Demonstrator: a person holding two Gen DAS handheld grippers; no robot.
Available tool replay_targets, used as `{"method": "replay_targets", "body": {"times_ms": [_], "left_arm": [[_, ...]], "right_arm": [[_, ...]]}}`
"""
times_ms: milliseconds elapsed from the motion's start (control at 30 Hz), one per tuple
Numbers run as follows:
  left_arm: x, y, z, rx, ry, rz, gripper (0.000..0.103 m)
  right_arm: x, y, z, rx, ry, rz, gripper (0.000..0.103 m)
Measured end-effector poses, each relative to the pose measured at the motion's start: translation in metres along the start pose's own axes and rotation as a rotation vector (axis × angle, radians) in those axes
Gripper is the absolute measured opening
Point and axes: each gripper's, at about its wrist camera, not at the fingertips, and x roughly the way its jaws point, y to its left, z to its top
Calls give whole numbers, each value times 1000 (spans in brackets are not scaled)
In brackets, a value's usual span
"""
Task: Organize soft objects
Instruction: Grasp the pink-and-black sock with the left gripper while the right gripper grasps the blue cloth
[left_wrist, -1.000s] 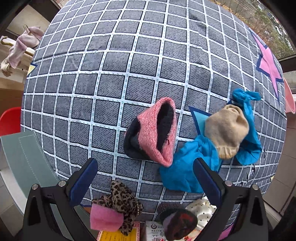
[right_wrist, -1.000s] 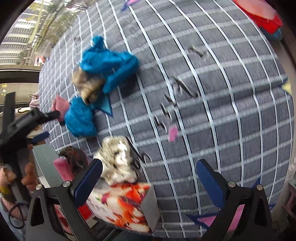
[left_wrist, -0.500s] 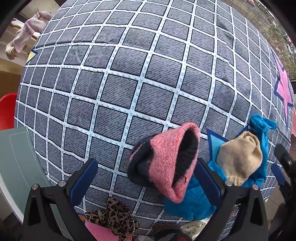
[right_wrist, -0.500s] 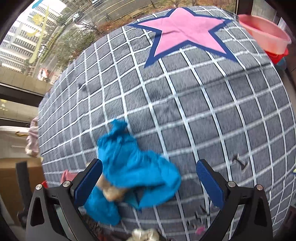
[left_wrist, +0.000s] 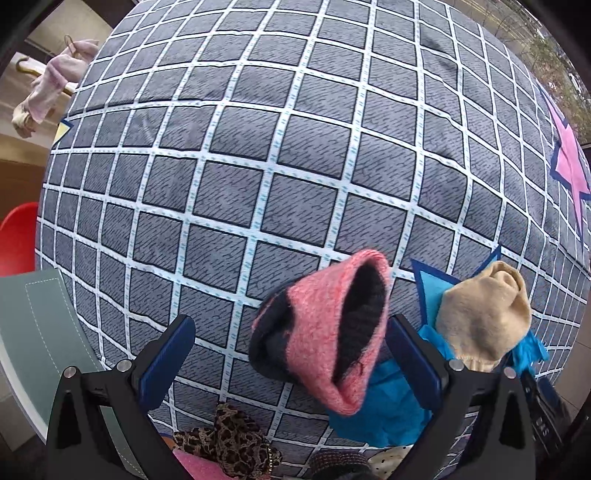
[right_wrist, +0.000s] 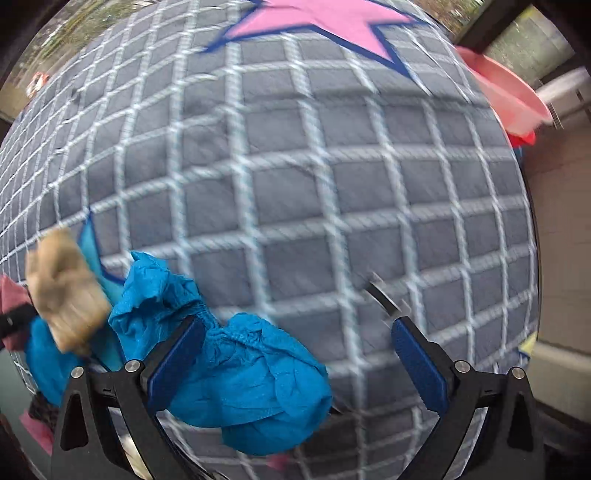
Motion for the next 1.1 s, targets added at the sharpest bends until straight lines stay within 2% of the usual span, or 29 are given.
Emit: {"method": "replay_targets", "body": {"times_ms": [33, 133, 200, 267, 433, 500, 567, 633, 767, 833, 867, 967, 1033, 1067, 1100], "left_arm": [[2, -3, 2, 5, 3, 4, 103], [5, -15, 6, 11, 16, 7, 103], [13, -18, 5, 18, 19, 15, 103], [21, -24, 6, 27, 24, 22, 103], [39, -44, 11, 30, 28, 19, 103], [43, -46, 13, 34, 30, 15, 103], [47, -45, 22, 20, 42, -15, 103], [54, -38, 26, -5, 50, -48, 103], [57, -36, 30, 1, 48, -46, 103], [58, -36, 30, -5, 44, -47, 103], [58, -37, 31, -8, 40, -48, 103], [51, -30, 26, -6, 52, -47, 103], [41, -28, 21, -6, 40, -49, 97], [36, -32, 18, 12, 22, -48, 92], [21, -35, 13, 33, 6, -47, 79]], "right_arm": [[-3, -10, -4, 28, -2, 12, 102], [-24, -30, -15, 106, -63, 160, 102], [-38, -22, -17, 60, -109, 234, 102], [-43, -7, -19, -18, -123, 254, 102], [-18, 43, -16, -153, -74, 173, 102], [-6, 58, -16, -191, -64, 93, 102], [0, 66, -16, -211, -58, 57, 102], [6, 69, -18, -205, -41, 58, 102], [10, 87, -23, -194, -36, 59, 103], [9, 85, -17, -194, -52, 64, 103], [6, 65, -8, -195, -59, 66, 103], [8, 49, -14, -212, -48, 68, 103], [11, 48, -17, -232, -27, 69, 102], [9, 49, -19, -235, -33, 68, 96], [6, 47, -19, -239, -46, 70, 91]]}}
